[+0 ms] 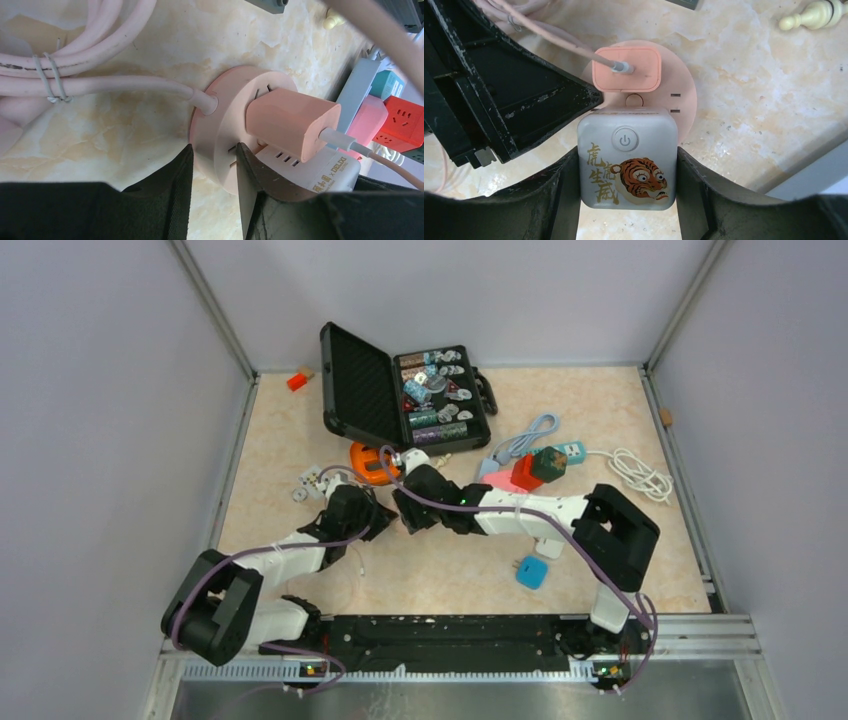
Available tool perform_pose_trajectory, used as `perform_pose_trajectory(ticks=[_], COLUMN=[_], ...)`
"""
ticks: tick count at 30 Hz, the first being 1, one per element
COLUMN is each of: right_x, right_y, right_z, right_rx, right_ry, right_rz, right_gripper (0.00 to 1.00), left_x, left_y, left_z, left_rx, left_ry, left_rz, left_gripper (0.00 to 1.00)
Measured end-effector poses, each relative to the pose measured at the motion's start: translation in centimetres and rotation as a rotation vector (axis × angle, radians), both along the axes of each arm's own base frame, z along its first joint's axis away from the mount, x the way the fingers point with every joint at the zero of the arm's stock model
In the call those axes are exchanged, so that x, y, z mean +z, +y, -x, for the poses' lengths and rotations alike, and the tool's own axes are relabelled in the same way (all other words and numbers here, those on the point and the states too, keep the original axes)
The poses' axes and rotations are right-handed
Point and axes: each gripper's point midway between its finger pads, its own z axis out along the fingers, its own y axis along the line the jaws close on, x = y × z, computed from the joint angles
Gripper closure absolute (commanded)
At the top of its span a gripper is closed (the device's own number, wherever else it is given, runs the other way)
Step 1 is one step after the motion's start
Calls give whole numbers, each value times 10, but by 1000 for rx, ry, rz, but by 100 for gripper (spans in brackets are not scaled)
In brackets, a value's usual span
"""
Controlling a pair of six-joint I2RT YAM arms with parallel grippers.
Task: Pull the plug off the socket
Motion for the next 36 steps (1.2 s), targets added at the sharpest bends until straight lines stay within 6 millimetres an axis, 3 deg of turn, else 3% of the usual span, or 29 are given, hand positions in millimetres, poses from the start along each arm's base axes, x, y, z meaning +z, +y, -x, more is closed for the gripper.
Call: perform_pose_trajectory(ticks=[5, 13, 21, 30, 36], right_x=[1, 3, 1, 5, 3], right_y=[0, 0, -4, -1, -4], right_z=[-1, 2, -2, 4, -3], right_rx=[20, 44, 57, 66, 68], right_ry=[46, -23, 70, -37, 64], right_rz=[-45, 31, -39, 51, -27], right_gripper=[100, 100, 100, 100, 100], left_x=[1, 1, 1, 1, 2], left_y=[-1, -1, -2, -1, -2], left_z=[0, 0, 0, 2, 0], left_rx=[-3, -3, -5, -7, -10], left_ry=[-2, -1, -1, 13, 12], left_rz=[7, 7, 7, 1, 0], left_gripper=[65, 66, 66, 70, 72])
